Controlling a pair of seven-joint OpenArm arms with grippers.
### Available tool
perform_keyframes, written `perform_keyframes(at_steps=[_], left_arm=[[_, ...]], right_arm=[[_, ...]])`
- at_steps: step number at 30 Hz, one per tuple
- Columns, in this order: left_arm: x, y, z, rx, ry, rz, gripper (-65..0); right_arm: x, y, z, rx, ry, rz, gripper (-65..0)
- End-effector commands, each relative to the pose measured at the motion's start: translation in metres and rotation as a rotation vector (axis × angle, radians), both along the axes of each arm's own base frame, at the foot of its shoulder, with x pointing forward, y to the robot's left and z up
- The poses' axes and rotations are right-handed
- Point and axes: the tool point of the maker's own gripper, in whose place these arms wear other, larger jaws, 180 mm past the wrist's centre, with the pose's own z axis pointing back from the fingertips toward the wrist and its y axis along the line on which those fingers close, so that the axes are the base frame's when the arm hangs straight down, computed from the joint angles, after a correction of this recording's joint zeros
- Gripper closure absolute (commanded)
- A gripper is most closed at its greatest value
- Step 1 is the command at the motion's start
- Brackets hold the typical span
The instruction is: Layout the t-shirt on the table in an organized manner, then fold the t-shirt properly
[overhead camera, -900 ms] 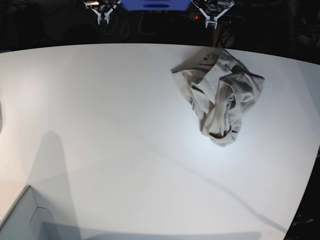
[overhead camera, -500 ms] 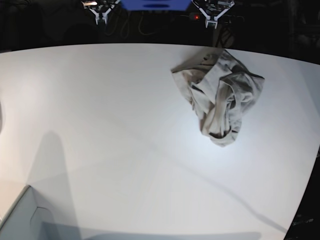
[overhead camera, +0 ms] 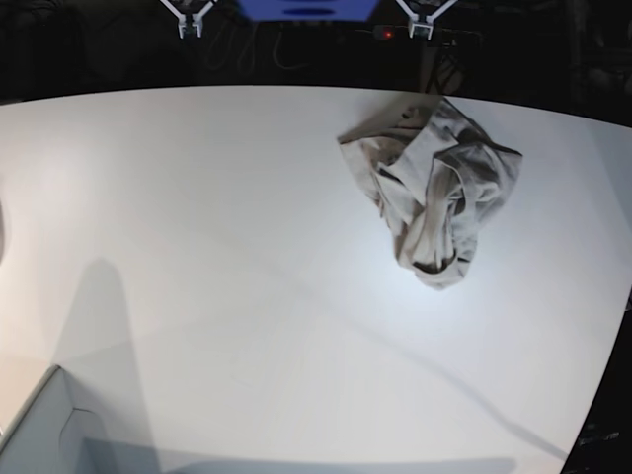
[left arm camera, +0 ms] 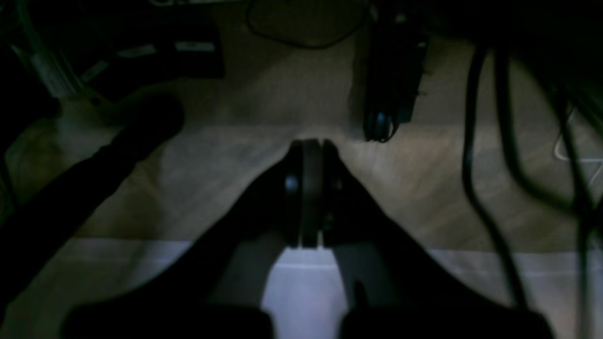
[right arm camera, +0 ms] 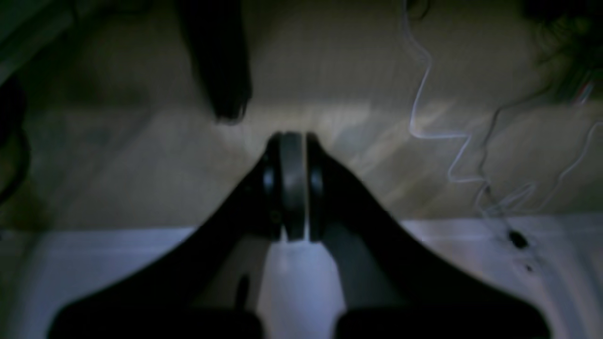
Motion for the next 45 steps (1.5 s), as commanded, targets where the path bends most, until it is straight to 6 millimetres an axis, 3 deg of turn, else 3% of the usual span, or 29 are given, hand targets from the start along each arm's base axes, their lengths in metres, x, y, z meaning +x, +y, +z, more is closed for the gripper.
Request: perform_keyframes(at_steps=[1,5,9,17,21,23,26,28,34,38,41,45], left_arm=[[-0.012,0.007,0.006,0.012,-0.011,-0.007,0.0],[-0.015,0.003,0.046,-0.01,-0.153,-0.026,0.0],[0.01,0.007,0.111,-0.046,-0.34,-0.005,0.0],[0.086,0.005,0.228,-0.182,-0.64,0.015,0.0],[0.119,0.022,0.275,-0.157,-0.786,0.086,-0.2],[0.133,0.036,0.293,-0.111,-0.858,0.145,-3.3],[0.149,0.054,0.305,-0.051,-0.943,0.246,-16.4],[0.162,0.055,0.308,-0.044,-0.98,0.282,-23.8],[0.203,0.044,0.308,-0.103,-0.99,0.318,-24.6],[0.229,0.031,0.309,-0.154,-0.99,0.371,-25.3],[0.242,0.018,0.309,-0.198,-0.976,0.361,-31.9],[0.25,0.011,0.307,-0.219,-0.969,0.349,-37.5]], right_arm=[[-0.012,-0.001,0.007,0.011,-0.008,0.007,0.0],[-0.014,-0.017,0.046,-0.016,-0.127,0.041,0.0],[-0.004,-0.028,0.101,-0.035,-0.256,0.098,0.0],[0.066,-0.061,0.218,-0.145,-0.561,0.135,0.0],[0.104,-0.063,0.264,-0.18,-0.704,0.152,0.0],[0.114,-0.06,0.273,-0.177,-0.742,0.157,0.0],[0.13,-0.054,0.276,-0.166,-0.787,0.156,0.0],[0.132,-0.047,0.273,-0.146,-0.783,0.156,0.0],[0.126,-0.037,0.265,-0.114,-0.738,0.158,0.0],[0.127,-0.037,0.265,-0.114,-0.739,0.157,-9.7],[0.132,-0.038,0.267,-0.116,-0.751,0.157,-19.4],[0.132,-0.038,0.267,-0.116,-0.751,0.157,-26.5]])
